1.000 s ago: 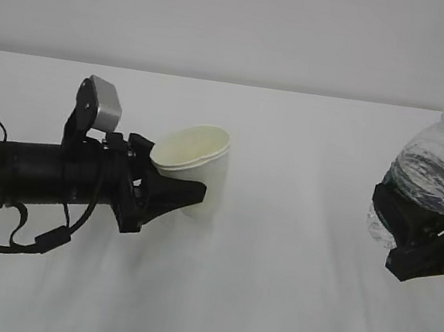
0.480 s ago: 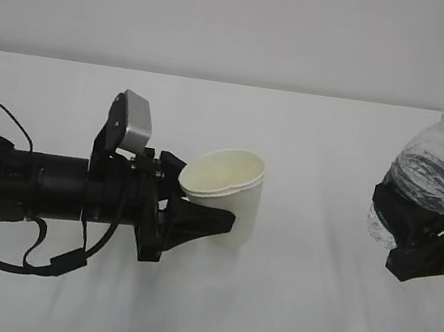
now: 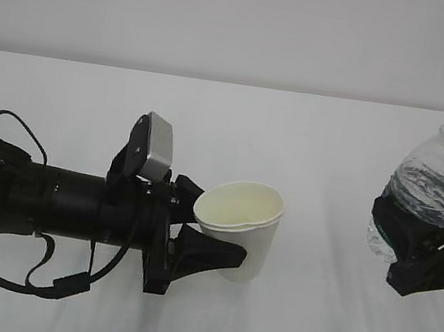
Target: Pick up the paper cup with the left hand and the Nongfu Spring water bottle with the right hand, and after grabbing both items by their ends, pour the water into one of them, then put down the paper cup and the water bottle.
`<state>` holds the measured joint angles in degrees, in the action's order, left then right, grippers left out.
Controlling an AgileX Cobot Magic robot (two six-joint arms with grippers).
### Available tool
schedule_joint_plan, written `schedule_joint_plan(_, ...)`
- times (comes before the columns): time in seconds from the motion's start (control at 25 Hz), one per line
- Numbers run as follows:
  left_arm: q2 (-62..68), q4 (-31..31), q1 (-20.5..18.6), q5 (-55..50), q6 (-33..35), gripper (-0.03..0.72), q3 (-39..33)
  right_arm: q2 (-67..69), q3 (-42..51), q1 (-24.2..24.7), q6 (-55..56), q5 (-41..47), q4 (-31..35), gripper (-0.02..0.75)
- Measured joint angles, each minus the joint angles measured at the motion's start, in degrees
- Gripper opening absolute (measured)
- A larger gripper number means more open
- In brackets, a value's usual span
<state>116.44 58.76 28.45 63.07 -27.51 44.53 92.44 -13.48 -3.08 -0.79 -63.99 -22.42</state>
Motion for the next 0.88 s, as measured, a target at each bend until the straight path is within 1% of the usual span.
schedule_joint_plan(0.16,0.0,1.0,0.0,-2.6,0.0,0.432,0.0,0.0,0.2,0.0,0.0,0.0,-0.1,0.392)
schedule_joint_plan(0.36,0.0,1.6,0.0,-3.5,0.0,0.432,0.1,0.0,0.2,0.0,0.0,0.0,-0.3,0.392)
schedule_joint_plan(0.64,0.0,3.1,0.0,-3.9,-2.6,0.431,1.2,-0.1,0.2,0.0,0.2,0.0,-1.4,0.392)
schedule_joint_plan(0.88,0.0,3.5,0.0,-4.0,-3.1,0.431,2.0,-3.5,0.3,0.0,2.0,4.7,-2.4,0.392)
